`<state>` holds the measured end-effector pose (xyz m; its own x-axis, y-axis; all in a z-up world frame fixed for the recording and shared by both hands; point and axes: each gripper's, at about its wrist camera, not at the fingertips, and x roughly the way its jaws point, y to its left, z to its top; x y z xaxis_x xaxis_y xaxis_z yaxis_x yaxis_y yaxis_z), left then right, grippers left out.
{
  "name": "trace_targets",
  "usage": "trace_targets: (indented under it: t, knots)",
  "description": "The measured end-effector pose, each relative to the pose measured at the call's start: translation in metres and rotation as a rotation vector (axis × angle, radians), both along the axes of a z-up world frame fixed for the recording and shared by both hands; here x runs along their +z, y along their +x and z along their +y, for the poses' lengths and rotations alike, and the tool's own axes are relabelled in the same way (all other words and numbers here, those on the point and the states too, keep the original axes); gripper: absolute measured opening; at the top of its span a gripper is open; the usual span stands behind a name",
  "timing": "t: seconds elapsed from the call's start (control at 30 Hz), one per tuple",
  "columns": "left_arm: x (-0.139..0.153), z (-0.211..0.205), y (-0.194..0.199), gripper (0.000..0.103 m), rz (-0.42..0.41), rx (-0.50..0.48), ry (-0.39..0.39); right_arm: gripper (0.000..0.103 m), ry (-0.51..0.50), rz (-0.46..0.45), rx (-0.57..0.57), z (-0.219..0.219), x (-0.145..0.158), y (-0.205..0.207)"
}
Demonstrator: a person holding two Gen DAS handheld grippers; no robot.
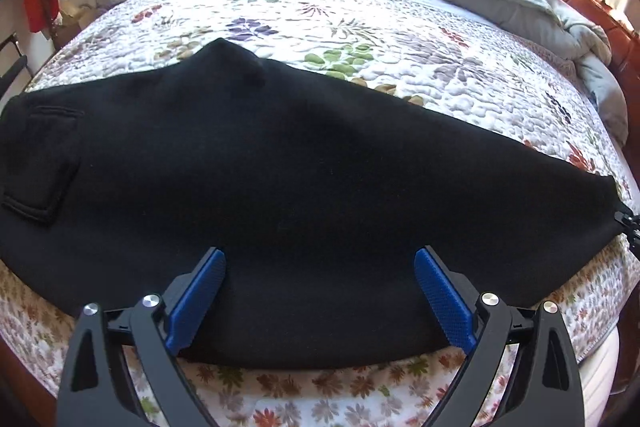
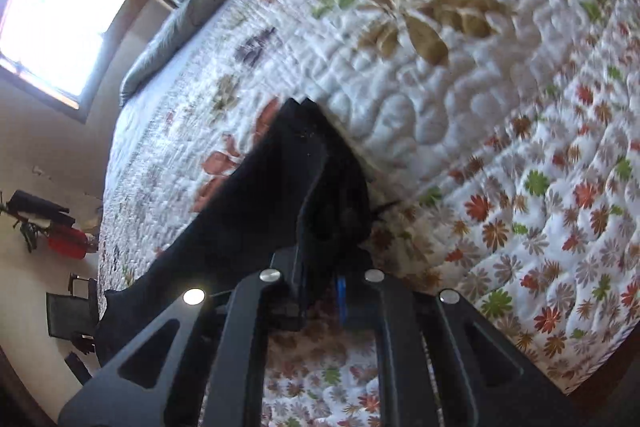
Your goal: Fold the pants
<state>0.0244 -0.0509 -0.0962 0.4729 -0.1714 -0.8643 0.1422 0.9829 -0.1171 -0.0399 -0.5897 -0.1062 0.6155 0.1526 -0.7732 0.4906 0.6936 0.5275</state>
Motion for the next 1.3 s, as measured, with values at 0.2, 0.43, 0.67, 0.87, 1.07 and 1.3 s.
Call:
trace_targets:
  t: [0.2, 0.43, 0.67, 0.87, 1.07, 1.3]
  knots:
    - [0.005, -0.007, 0.007, 0.099, 0.021, -0.040, -0.001, 0.010, -0.024, 0.064, -0.029, 0.009, 0.007, 0.002]
    - [0.041, 0.025, 0.000, 0.099, -0.033, 0.041, -0.052, 0.010, -0.155, -0.130, 0.147, 0.091, 0.097, 0.023]
    - [0.050, 0.063, -0.003, 0.099, -0.035, 0.121, -0.039, 0.011, -0.278, -0.167, 0.416, 0.229, 0.121, 0.075]
    - [0.049, 0.098, -0.010, 0.099, -0.029, 0.189, -0.042, 0.011, -0.332, -0.140, 0.605, 0.326, 0.104, 0.108]
    - [0.045, 0.123, -0.012, 0.099, -0.020, 0.237, -0.071, 0.011, -0.368, -0.084, 0.752, 0.396, 0.072, 0.117]
    - [0.038, 0.127, -0.011, 0.099, -0.002, 0.239, -0.096, 0.024, -0.330, -0.040, 0.895, 0.452, 0.032, 0.120]
